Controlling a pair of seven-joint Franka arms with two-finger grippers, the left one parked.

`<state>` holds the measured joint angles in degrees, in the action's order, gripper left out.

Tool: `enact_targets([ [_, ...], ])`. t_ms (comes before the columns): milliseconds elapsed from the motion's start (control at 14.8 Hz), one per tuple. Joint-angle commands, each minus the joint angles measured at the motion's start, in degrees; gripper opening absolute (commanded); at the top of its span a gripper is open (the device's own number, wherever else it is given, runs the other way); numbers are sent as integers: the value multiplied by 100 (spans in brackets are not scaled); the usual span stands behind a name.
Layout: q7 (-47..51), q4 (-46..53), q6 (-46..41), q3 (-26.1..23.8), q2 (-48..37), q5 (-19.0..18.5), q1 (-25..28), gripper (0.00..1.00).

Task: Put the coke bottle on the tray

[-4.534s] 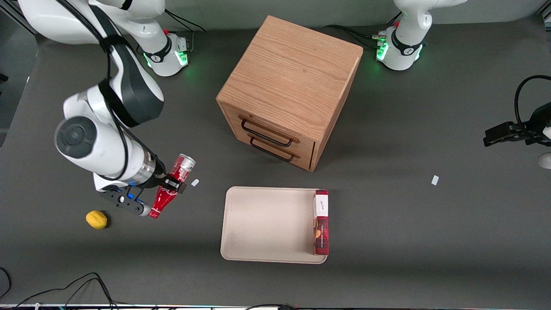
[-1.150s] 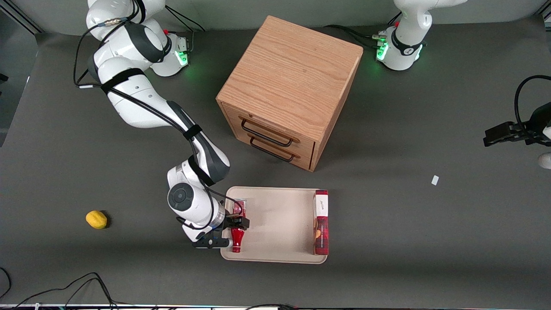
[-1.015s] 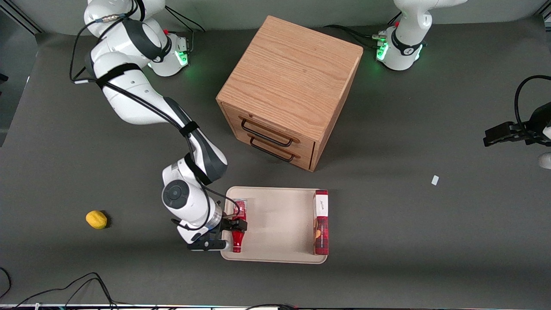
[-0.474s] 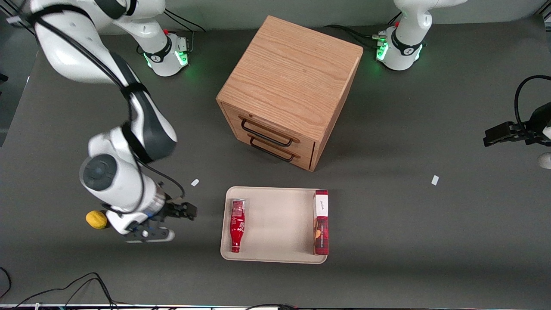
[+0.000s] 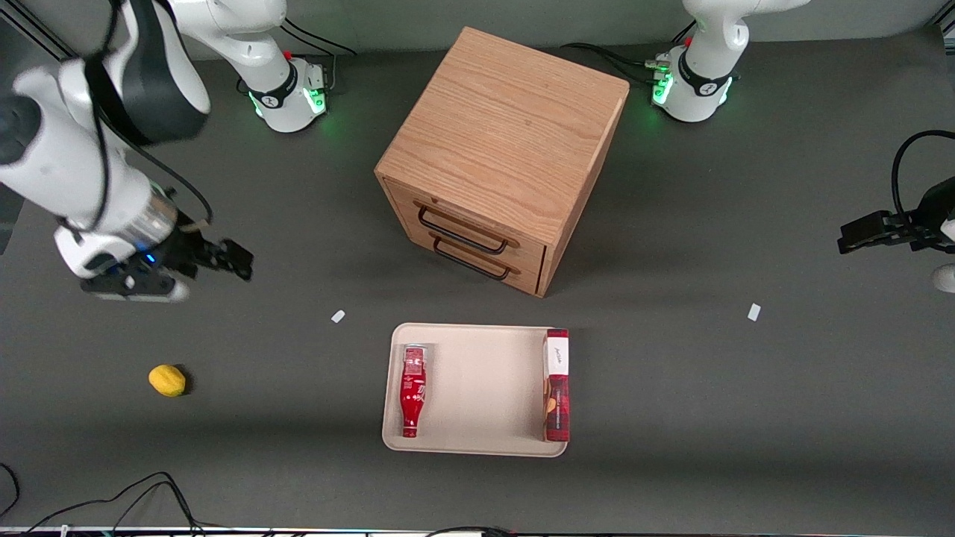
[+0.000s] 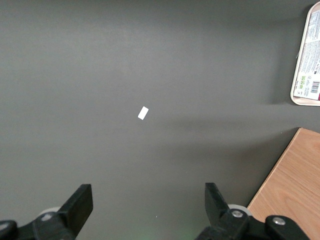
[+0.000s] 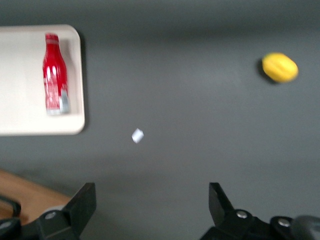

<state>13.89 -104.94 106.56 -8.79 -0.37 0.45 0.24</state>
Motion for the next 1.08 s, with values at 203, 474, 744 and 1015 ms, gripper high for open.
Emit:
enact_targets([
  [203, -861, -387, -1109, 720, -1272, 360, -6, 100],
  [474, -774, -159, -1252, 967, -1282, 316, -15, 100],
  [744, -669, 96, -1252, 1126, -1141, 89, 55, 100],
  [1015, -387, 176, -1313, 985, -1132, -124, 82, 100],
])
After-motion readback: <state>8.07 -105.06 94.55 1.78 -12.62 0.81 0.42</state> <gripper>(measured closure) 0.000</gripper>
